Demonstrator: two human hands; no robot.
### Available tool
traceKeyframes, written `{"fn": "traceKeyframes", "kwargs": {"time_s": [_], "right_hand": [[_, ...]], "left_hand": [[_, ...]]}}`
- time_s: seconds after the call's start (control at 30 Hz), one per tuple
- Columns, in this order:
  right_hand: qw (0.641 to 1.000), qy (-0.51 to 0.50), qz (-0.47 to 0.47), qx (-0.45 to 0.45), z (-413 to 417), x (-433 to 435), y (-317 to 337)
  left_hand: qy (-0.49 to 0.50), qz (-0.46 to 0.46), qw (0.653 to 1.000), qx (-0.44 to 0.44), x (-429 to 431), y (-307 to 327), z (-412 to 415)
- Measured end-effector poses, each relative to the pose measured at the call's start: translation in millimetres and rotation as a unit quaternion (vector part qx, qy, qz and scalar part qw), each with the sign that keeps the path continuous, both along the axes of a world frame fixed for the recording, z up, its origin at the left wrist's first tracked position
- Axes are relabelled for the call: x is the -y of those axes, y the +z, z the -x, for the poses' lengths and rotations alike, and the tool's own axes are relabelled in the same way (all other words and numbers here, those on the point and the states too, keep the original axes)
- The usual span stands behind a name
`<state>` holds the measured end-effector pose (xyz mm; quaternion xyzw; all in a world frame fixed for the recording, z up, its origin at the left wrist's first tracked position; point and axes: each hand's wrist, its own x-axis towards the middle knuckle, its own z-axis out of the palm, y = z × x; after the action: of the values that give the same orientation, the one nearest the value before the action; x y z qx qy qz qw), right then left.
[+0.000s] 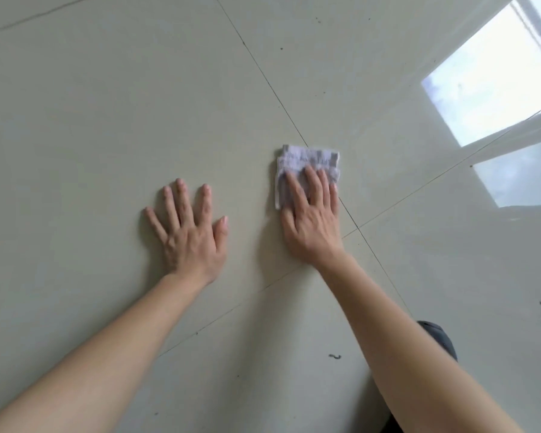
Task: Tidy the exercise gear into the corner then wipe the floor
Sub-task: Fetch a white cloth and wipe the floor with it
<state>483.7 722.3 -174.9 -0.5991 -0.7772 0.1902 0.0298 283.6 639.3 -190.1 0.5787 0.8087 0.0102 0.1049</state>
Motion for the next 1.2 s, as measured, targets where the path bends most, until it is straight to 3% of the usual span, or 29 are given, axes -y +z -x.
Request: {"fn": "traceKeyframes", "kwargs": {"time_s": [0.13,0.37,0.5,0.6,0.67,0.77,0.9,0.97,1.1,1.13,1.2], "right_hand": [[0.998,-0.001,0.044,0.04,29.5,-42.4,7.8],[0.991,0.111,0.043,0.063,-25.1,75.1,11.7],[0.995,-0.019,0.028,0.098,-53.6,27.7,6.1],[0.986,-0.129,0.051,0.094,-36.8,41.3,1.0],[0.994,-0.07,0.025,0.076,-12.0,81.7,-0.6],[0.991,0.123,0.018,0.058,10.0,125.2,0.4],[0.961,0.27,-0.015,0.049,-10.2,66.8,-2.1],[0.976,0.212,-0.033,0.049,-16.2,17.9,-4.9],[0.998,0.007,0.036,0.048,23.5,-26.9,1.8],[0.999,0.021,0.021,0.039,36.4,-15.6,0.9],[0.987,0.158,-0.027,-0.001,53.1,31.6,-3.2]], "left_hand": [[-0.006,0.004,1.0,0.025,-0.9,4.8,4.2],[-0.005,-0.001,0.999,0.032,2.4,2.8,2.9],[0.003,-0.021,1.0,0.022,1.5,-1.0,3.2],[-0.003,-0.023,0.999,0.026,3.9,0.6,6.4],[0.002,-0.036,0.999,0.03,4.8,3.4,10.4],[0.029,-0.047,0.998,0.027,4.0,4.8,24.8],[0.098,-0.03,0.995,0.012,3.3,5.3,55.0],[0.126,-0.022,0.992,0.004,8.8,7.0,69.4],[0.169,-0.001,0.986,-0.007,20.4,13.0,95.4],[0.176,0.008,0.984,-0.005,23.0,14.6,100.9],[0.182,0.019,0.983,0.002,28.3,16.6,108.7]]}}
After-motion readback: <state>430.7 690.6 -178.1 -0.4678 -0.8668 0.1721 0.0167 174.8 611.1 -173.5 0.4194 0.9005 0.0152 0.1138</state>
